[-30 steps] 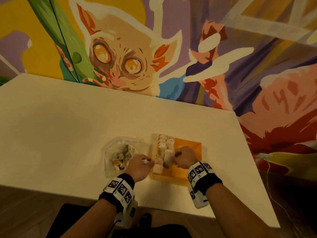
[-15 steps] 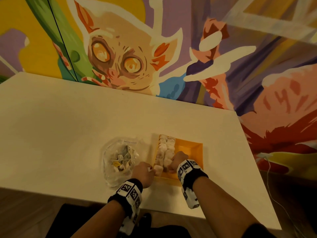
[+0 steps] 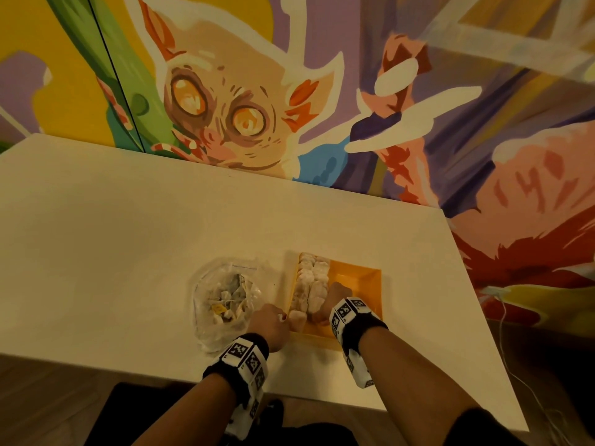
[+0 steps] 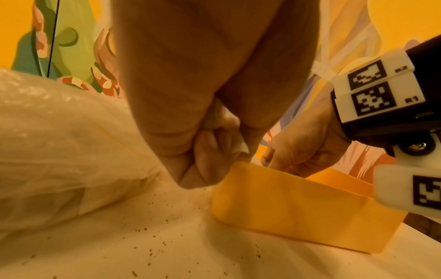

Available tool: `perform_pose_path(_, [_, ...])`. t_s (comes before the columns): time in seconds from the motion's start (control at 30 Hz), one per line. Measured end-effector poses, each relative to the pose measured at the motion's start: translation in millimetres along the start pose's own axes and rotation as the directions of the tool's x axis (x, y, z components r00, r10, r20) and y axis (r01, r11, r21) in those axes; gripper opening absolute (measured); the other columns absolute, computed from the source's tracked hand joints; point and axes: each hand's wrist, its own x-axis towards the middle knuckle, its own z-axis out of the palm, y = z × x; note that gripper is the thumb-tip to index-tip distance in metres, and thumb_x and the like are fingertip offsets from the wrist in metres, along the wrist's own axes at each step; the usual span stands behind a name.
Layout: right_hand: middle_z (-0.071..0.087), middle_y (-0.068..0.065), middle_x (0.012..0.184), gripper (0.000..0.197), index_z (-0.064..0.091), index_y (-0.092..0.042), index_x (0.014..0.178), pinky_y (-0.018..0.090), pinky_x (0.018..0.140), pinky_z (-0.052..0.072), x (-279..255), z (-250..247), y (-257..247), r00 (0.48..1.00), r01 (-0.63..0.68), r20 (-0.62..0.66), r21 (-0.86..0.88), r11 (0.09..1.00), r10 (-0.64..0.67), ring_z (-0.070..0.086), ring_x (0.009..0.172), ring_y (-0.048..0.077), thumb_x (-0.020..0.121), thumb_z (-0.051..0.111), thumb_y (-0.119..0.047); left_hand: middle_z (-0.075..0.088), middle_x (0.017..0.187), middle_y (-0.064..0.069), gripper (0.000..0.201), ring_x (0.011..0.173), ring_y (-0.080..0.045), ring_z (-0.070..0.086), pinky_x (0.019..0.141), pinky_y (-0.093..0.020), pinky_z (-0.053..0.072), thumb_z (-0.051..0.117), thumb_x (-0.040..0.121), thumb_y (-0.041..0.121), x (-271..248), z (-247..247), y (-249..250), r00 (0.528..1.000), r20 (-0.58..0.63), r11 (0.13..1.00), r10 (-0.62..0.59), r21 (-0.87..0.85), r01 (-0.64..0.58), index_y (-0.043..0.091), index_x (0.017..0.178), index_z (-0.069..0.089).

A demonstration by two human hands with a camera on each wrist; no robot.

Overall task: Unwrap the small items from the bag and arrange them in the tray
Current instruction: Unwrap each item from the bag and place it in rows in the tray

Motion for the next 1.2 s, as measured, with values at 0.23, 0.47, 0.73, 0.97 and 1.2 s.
perform_pose_path(0.23, [0.057, 0.008, 0.123, 0.053, 0.049, -0.011, 0.125, 0.027, 0.070, 0.046, 1, 3, -7, 0.998, -0.010, -0.055, -0.171, 0.985, 0.001, 0.060, 0.106, 0.025, 0.082, 0.074, -0.030, 0.068, 0.094, -0.011, 0.021, 0.093, -0.027, 0.065, 0.065, -0.025, 0.043, 0.051, 0.093, 0.019, 1, -3, 2, 0.999, 0.046, 1.000, -0.010, 0.001, 0.010, 0.006, 0.085, 0.067])
perform_pose_path(0.47, [0.055, 0.010, 0.128, 0.055, 0.048, -0.012, 0.129, 0.030, 0.084, 0.050, 3, 5, -9, 0.997, 0.011, -0.080, -0.166, 0.986, -0.025, 0.057, 0.114, 0.028, 0.083, 0.073, -0.029, 0.068, 0.109, -0.018, 0.031, 0.099, -0.032, 0.065, 0.073, -0.034, 0.053, 0.055, 0.088, 0.024, 4, -6, 3, 0.996, 0.071, 0.998, -0.054, -0.029, 0.057, 0.003, 0.107, 0.064])
perform_pose_path(0.73, [0.060, 0.008, 0.123, 0.062, 0.052, -0.012, 0.123, 0.029, 0.084, 0.052, -1, -1, -6, 0.999, 0.022, -0.040, -0.108, 0.994, -0.027, 0.059, 0.112, 0.028, 0.073, 0.081, -0.033, 0.061, 0.121, -0.012, 0.030, 0.107, -0.029, 0.061, 0.073, -0.027, 0.047, 0.052, 0.092, 0.023, 1, -6, 6, 0.996, 0.057, 0.997, -0.066, -0.027, 0.067, 0.009, 0.119, 0.055])
perform_pose_path(0.97, [0.060, 0.004, 0.118, 0.073, 0.049, -0.017, 0.117, 0.035, 0.088, 0.055, -5, -4, 12, 1.000, 0.029, -0.010, 0.100, 0.995, -0.028, 0.062, 0.105, 0.026, 0.058, 0.092, -0.024, 0.054, 0.133, -0.007, 0.042, 0.119, -0.023, 0.052, 0.093, -0.027, 0.041, 0.058, 0.093, 0.039, -7, -1, -3, 1.000, -0.027, 0.996, 0.014, -0.091, -0.017, 0.016, 0.127, 0.053])
perform_pose_path(1.2, [0.068, 0.003, 0.098, 0.031, 0.054, -0.020, 0.108, 0.027, 0.063, 0.054, -20, -4, 18, 0.974, 0.172, -0.190, 0.281, 0.944, -0.121, 0.065, 0.079, 0.017, 0.084, 0.073, -0.026, 0.060, 0.115, 0.001, 0.040, 0.102, -0.017, 0.059, 0.083, -0.027, 0.049, 0.075, 0.079, 0.030, -14, -15, -6, 0.993, -0.076, 0.936, 0.091, -0.334, -0.112, 0.020, 0.114, 0.061])
